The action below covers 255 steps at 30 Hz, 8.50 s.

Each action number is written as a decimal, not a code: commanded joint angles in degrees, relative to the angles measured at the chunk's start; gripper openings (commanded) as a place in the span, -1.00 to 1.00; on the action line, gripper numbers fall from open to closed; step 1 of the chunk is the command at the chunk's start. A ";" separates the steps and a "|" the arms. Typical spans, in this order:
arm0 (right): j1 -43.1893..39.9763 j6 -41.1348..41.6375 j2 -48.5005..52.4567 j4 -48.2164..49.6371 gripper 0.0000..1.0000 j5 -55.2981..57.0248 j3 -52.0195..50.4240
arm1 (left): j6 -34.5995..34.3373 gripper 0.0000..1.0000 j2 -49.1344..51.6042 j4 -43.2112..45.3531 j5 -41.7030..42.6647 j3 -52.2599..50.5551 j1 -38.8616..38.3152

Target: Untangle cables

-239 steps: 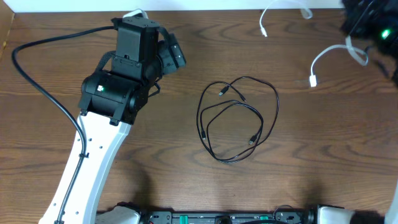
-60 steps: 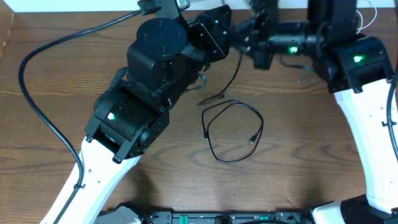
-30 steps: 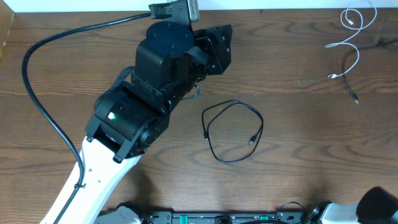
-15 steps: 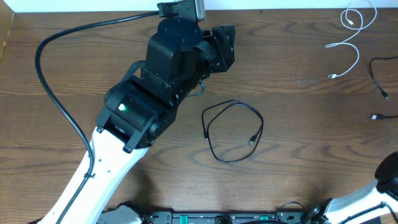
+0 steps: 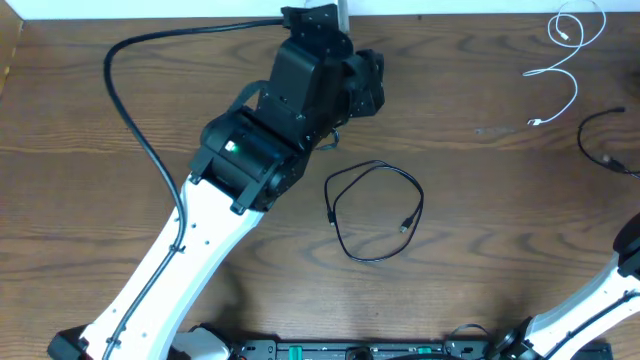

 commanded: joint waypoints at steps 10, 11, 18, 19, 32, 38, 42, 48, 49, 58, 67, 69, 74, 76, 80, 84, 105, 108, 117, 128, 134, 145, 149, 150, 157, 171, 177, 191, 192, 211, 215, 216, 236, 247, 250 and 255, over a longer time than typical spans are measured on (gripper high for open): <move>0.22 -2.34 -12.44 -10.84 0.99 3.82 0.70 | 12.76 0.11 0.55 -9.84 0.35 0.09 0.02; 0.33 -4.17 -13.14 -11.67 0.99 1.73 0.70 | 14.03 0.11 0.92 -11.23 0.35 -0.07 0.02; 4.31 -13.16 -15.04 -17.14 0.99 -11.96 0.70 | 20.83 0.11 7.21 -18.05 7.34 -2.27 0.02; 5.29 -13.75 -15.04 -17.84 0.99 -12.09 0.68 | 23.41 0.12 8.57 -18.75 9.86 -2.34 0.02; 12.17 -15.61 -15.02 -19.30 0.99 -8.35 0.63 | 27.98 0.11 25.62 -16.52 29.66 -2.34 -1.09; 12.09 -15.80 -15.02 -19.71 0.99 -8.15 0.57 | 26.91 0.11 30.47 -12.50 28.15 -2.34 -5.31; 12.09 -15.82 -15.02 -19.67 0.99 -8.13 0.57 | 26.67 0.11 33.48 -10.73 23.74 -2.34 -8.48; 12.09 -15.82 -15.02 -19.69 0.99 -7.98 0.57 | 23.37 0.11 37.07 -10.32 16.96 -2.34 -12.48; 12.09 -15.82 -15.02 -19.69 0.99 -7.98 0.57 | 22.36 0.11 37.44 -10.29 15.47 -2.34 -13.00; 12.09 -15.85 -15.02 -19.74 0.99 -7.98 0.57 | 15.41 0.11 41.40 -6.27 8.15 -2.45 -14.67; 12.09 -15.85 -15.02 -19.69 0.99 -7.98 0.57 | 13.97 0.11 42.01 -6.27 8.17 -3.80 -15.30; 12.09 -15.87 -15.02 -19.69 0.99 -7.98 0.57 | 13.77 0.11 42.01 -6.29 8.20 -4.46 -15.61; 12.09 -15.85 -15.02 -19.67 0.98 -8.00 0.57 | 13.77 0.10 42.01 -5.81 8.17 -6.58 -16.68; 12.09 -15.85 -15.02 -19.67 0.99 -8.00 0.57 | 13.57 0.09 42.01 -5.03 8.17 -7.72 -17.31; 12.09 -15.85 -15.02 -19.74 0.99 -8.00 0.57 | 13.46 0.01 42.01 -3.72 8.15 -9.62 -18.32; 12.15 -15.85 -15.02 -19.78 0.99 -8.02 0.57 | 13.33 -0.24 42.01 -2.58 7.48 -10.69 -18.69; 18.34 -18.25 -15.02 -18.32 0.99 -19.28 0.46 | 11.47 -0.85 8.94 -5.70 6.97 -9.53 -6.95; 20.81 -18.91 -15.02 -18.43 0.99 -21.46 0.26 | 11.45 -0.85 2.23 -3.69 6.97 -9.53 -4.44; 28.37 -24.59 -15.02 -17.59 0.98 -34.42 0.26 | 9.75 -0.85 -6.60 2.32 11.61 -9.53 3.04; 38.36 -26.45 -15.02 -17.18 0.98 -35.50 0.26 | 4.02 -0.85 -5.64 8.98 18.73 -9.53 8.33; 42.03 -32.92 -15.02 -15.37 0.98 -41.24 0.26 | -12.76 -0.85 -5.64 19.17 18.73 -9.53 12.07; 44.37 -50.25 -15.02 -14.71 0.99 -61.55 0.26 | -32.22 -0.85 -5.64 31.67 18.75 -9.53 14.64; 48.78 -51.87 -14.75 -12.57 0.97 -61.53 0.26 | -34.86 -0.85 -5.64 32.26 18.75 -9.53 14.64; 49.77 -51.84 -14.64 -11.82 0.93 -61.33 0.26 | -34.97 -0.85 -5.64 32.30 18.80 -9.53 14.64; 56.81 -51.78 -13.94 -6.40 0.37 -56.98 0.24 | -35.06 -0.85 -5.64 32.30 18.95 -9.53 14.64; 55.21 -28.15 -13.77 1.53 -0.98 -37.18 0.26 | -30.82 -0.68 -5.62 20.15 14.40 -9.55 14.78; 50.64 -20.35 -14.27 1.79 -0.98 -22.67 0.52 | -28.44 -0.21 -5.62 5.07 3.39 -9.55 14.78; 25.33 -2.60 -17.97 -0.37 -0.98 -13.42 20.20 | -13.86 -0.10 -5.57 -1.92 -0.83 -9.57 14.75; 23.58 -1.66 -17.97 -0.28 -0.98 -14.12 20.70 | -13.81 -0.09 -5.55 -2.19 -0.83 -9.57 14.75; -11.98 -1.05 -17.16 -13.00 -0.98 -16.44 20.55 | -13.70 -0.09 -0.28 -4.04 -0.59 -9.73 14.47; -13.00 -2.03 -15.52 -16.92 -0.98 -6.69 19.74 | -13.68 -0.08 0.31 -4.22 -0.59 -9.73 14.49; -13.00 -2.47 -15.10 -17.31 -0.98 -5.35 19.28 | -13.68 -0.09 0.39 -4.22 -0.61 -9.73 14.49; -8.48 -12.50 -12.94 -23.87 0.98 -20.11 13.00 | 4.50 -0.10 0.50 -4.17 4.61 -9.73 14.47; 9.60 -28.28 -19.45 -34.86 0.99 -18.12 13.00 | 19.69 1.00 0.55 -7.87 10.54 -9.73 14.49; 16.55 -28.24 -20.81 -36.30 0.99 -9.81 13.00 | 19.67 1.00 0.57 -10.01 10.58 -9.73 14.49; 27.43 -28.22 -23.37 -37.20 0.99 -0.55 13.00 | 19.67 0.99 0.55 -10.01 10.58 -9.73 14.49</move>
